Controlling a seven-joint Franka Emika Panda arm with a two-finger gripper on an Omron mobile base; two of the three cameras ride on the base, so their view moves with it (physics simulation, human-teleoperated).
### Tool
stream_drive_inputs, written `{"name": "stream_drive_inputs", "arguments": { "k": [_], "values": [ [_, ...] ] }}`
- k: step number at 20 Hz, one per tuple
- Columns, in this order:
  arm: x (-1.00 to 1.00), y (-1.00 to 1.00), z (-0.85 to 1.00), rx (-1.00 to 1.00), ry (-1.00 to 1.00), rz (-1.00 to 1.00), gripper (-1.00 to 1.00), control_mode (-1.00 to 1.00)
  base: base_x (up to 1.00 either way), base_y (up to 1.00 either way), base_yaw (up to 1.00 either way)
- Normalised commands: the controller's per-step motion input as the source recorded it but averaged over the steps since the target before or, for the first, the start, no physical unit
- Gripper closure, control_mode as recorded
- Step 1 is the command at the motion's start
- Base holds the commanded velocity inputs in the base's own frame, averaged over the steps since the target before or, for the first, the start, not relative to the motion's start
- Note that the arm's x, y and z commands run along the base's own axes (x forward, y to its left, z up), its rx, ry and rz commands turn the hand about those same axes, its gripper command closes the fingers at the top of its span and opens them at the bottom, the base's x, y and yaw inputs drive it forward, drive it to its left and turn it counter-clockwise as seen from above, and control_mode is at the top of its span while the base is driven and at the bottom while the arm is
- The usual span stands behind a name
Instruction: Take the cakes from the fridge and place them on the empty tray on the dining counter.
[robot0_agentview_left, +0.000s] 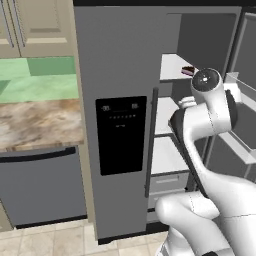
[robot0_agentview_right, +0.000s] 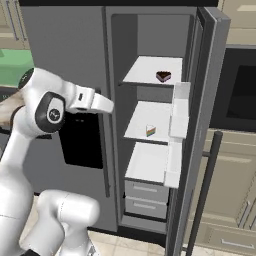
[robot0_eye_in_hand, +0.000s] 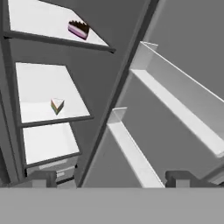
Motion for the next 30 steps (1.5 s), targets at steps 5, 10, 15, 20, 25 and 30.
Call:
{"name": "stream_drive_inputs", "arguments": {
  "k": [5, 10, 15, 20, 25, 30],
  "values": [
    [-0.25, 0.09, -0.02, 0.4, 0.05, 0.3, -1.0, -1.0, 0.0, 0.0, 0.0],
    [-0.05, 0.3, -0.19, 0.26, 0.08, 0.34, -1.0, -1.0, 0.0, 0.0, 0.0],
    [0.02, 0.03, -0.15, 0.09, 0.01, 0.1, -1.0, -1.0, 0.0, 0.0, 0.0],
    [-0.37, 0.0, -0.27, 0.01, -0.23, 0.0, -1.0, -1.0, 0.0, 0.0, 0.0],
    [-0.51, 0.19, -0.35, 0.0, -0.31, 0.0, -1.0, -1.0, 0.0, 0.0, 0.0],
    [-0.47, 0.19, -0.13, 0.0, -0.23, 0.0, -1.0, -1.0, 0.0, 0.0, 0.0]
  ]
}}
